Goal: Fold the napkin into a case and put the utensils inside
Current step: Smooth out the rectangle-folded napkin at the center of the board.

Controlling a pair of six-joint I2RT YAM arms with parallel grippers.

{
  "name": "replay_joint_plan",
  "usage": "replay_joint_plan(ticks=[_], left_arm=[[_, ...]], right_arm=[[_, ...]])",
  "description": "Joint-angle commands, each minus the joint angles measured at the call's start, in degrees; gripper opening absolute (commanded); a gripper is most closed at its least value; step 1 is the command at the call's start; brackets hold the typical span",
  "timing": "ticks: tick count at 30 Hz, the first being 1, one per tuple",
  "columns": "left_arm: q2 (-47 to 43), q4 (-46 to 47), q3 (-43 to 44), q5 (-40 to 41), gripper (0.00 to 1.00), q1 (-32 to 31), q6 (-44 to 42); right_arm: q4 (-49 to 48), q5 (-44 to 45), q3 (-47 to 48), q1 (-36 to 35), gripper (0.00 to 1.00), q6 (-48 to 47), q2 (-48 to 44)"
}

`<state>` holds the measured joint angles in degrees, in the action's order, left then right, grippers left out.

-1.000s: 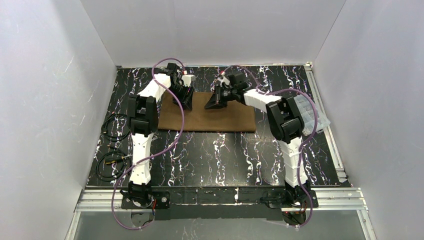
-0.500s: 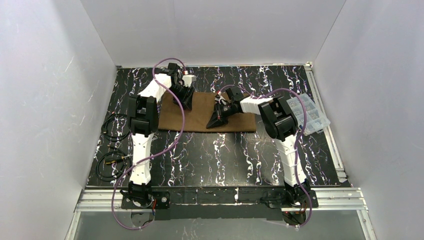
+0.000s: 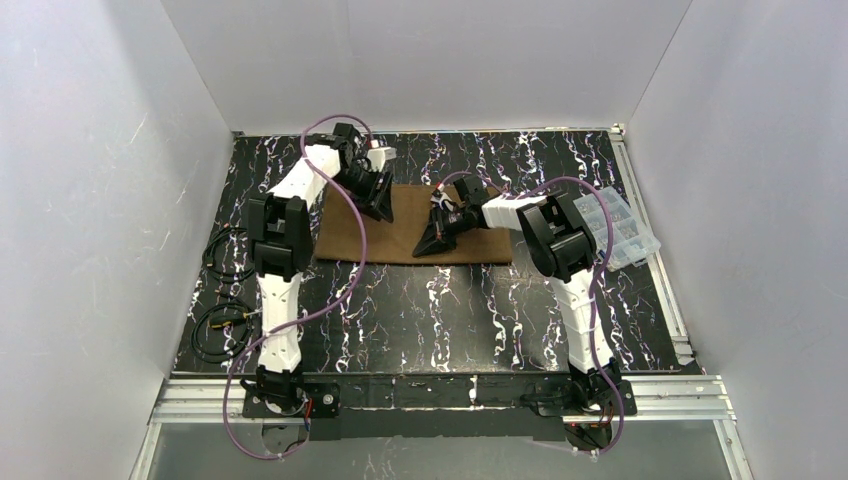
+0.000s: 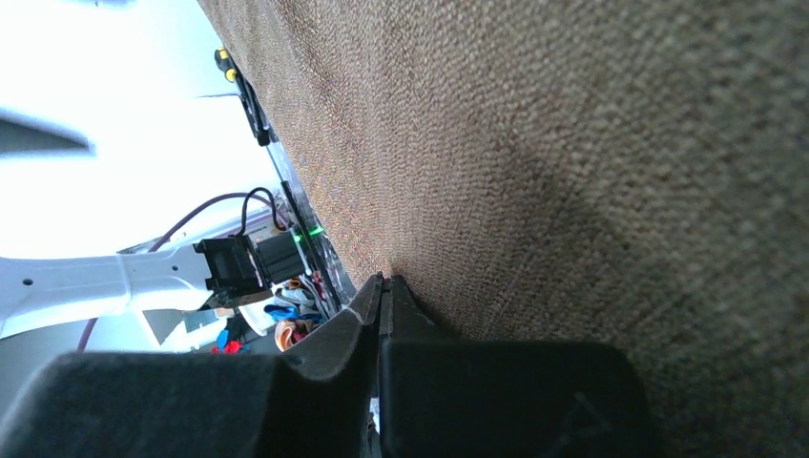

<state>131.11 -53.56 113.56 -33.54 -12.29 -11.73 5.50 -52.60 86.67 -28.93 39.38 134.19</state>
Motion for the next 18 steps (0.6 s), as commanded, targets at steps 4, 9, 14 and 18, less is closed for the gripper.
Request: replay_joint_plan(ticks=[4, 9, 14, 18], left_arm=[[-1.0, -4.1, -8.4, -19.1, 0.38, -4.9, 4.3], [2.2, -3.4, -9.6, -20.4, 0.32, -5.2, 6.0], [1.9, -2.7, -11.9, -17.6, 0.27, -5.5, 5.2], [1.8, -3.4, -14.6, -13.3, 0.26, -5.5, 3.2]], right_arm=[[0.9, 7.3, -3.2, 0.5, 0.08, -1.3, 0.4], [1.3, 8.2, -3.7, 0.5, 0.07, -2.0, -0.2], [1.0, 8.9, -3.9, 0.6, 0.07, -1.7, -0.3], [1.1, 9.4, -3.6, 0.7, 0.06, -1.6, -0.4]])
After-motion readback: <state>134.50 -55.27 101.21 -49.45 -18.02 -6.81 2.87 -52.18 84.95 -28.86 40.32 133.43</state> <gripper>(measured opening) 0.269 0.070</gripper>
